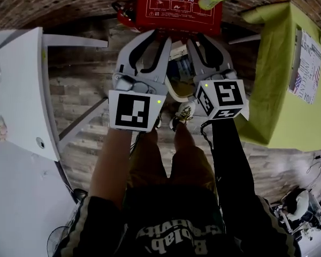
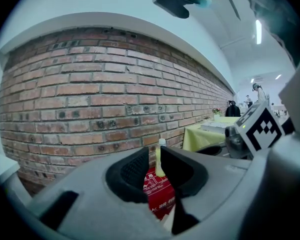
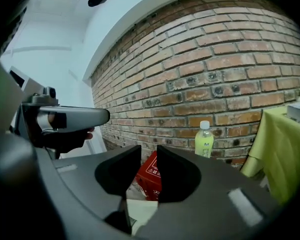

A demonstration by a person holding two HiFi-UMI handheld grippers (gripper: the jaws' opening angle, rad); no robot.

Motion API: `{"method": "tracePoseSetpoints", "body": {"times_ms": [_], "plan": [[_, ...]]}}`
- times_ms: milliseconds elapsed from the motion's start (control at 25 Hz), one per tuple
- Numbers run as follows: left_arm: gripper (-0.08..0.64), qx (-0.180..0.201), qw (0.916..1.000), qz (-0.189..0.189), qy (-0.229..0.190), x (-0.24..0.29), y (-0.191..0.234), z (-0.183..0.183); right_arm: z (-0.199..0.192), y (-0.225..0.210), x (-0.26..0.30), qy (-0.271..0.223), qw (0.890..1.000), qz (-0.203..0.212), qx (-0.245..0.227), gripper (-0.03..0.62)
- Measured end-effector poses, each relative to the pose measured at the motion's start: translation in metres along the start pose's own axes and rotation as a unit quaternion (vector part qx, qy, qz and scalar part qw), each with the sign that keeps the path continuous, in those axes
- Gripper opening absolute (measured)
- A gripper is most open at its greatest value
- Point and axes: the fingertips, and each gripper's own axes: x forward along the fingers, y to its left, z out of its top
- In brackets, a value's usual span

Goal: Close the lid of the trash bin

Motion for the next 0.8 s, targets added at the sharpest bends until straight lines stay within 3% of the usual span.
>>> {"method": "tracePoseSetpoints", "body": {"times_ms": [800], "plan": [[0.103, -0.029, 0.9993, 0.010, 0.022, 0.014, 0.008, -0.053, -0.053, -0.006, 0.050, 0.034, 0.999, 0.021, 0.008, 0.115]]}}
